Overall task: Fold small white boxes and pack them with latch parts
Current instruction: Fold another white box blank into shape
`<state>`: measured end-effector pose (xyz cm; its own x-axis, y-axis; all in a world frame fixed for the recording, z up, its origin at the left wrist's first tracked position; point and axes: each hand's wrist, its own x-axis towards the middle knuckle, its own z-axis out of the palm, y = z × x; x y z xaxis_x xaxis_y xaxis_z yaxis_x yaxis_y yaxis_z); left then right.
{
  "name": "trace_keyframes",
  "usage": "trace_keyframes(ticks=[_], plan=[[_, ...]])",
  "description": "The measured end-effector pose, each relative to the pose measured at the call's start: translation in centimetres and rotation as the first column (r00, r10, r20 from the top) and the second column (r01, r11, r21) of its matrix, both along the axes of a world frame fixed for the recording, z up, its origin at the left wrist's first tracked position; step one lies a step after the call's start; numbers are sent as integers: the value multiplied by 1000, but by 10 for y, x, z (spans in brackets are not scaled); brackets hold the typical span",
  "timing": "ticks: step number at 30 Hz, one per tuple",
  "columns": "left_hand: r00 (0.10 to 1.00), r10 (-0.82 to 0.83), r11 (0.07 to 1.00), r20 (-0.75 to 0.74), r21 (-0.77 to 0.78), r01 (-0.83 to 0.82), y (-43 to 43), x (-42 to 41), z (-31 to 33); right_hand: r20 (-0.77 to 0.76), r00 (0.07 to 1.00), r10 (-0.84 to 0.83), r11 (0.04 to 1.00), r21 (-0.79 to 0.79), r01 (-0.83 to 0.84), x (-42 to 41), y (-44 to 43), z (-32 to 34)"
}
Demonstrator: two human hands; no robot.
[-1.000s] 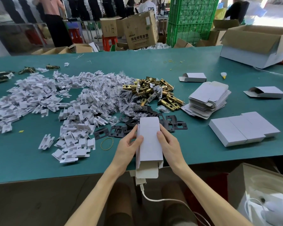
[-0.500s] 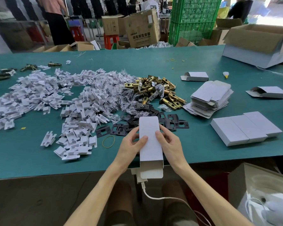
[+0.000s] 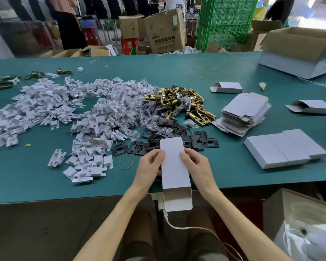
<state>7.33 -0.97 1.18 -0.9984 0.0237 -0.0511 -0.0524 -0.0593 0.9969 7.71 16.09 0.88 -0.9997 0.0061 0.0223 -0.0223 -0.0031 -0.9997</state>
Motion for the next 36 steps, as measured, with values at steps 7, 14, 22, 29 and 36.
trace_keyframes(ticks=[7,14,22,29,36], plan=[[1000,-15,999,-6,48,16,-3,-1,-2,-42,999,-20,999,43,22,-1,-3,0],[999,-10,995,-52,103,15,-3,0,-2,-129,992,5,999,49,1,0,-1,0],[999,4,999,-47,42,-2,-6,1,-2,-121,992,19,993,120,-5,-2,1,-4],[998,-29,998,-50,55,31,-4,3,1,-112,993,27,997,80,-18,0,1,-1],[996,-59,997,-65,53,63,-3,4,3,-115,993,39,997,71,-31,2,1,2]])
